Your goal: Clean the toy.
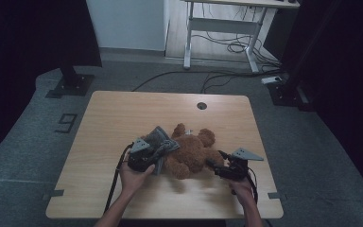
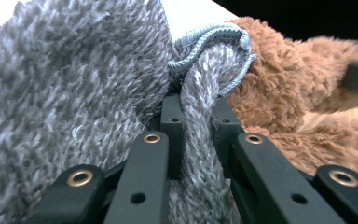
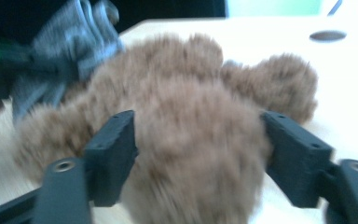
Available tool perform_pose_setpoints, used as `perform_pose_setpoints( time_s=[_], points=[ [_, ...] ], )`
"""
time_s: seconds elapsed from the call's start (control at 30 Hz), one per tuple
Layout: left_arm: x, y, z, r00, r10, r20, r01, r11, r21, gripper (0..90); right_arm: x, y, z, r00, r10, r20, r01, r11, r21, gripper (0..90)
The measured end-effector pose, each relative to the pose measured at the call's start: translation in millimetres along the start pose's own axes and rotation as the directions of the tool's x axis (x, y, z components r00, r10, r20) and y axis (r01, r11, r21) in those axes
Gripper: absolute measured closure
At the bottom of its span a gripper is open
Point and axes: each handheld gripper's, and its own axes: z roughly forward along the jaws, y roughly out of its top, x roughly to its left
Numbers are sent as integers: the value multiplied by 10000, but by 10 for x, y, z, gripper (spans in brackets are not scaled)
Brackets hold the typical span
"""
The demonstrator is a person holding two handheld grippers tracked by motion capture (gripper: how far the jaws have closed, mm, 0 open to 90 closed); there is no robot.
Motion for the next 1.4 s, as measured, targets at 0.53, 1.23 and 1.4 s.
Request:
perform_pose_setpoints(
  time_s=[0.53, 1.23, 1.4],
  points=[
    [-35, -64, -19, 10000, -82, 36, 82, 10000, -55, 793, 162, 290, 589, 9999, -164, 16, 156, 9743, 2249, 185],
    [-386, 460, -219, 9958, 876, 254, -861, 9949, -534, 791, 172, -218, 440, 9919, -574, -1134, 799, 9754, 2056, 546],
    [-639, 660, 95, 9898, 1294, 588, -1283, 9915, -228, 790, 173, -224, 437, 9924, -537, -1111, 752, 9769, 1998, 544]
  ],
)
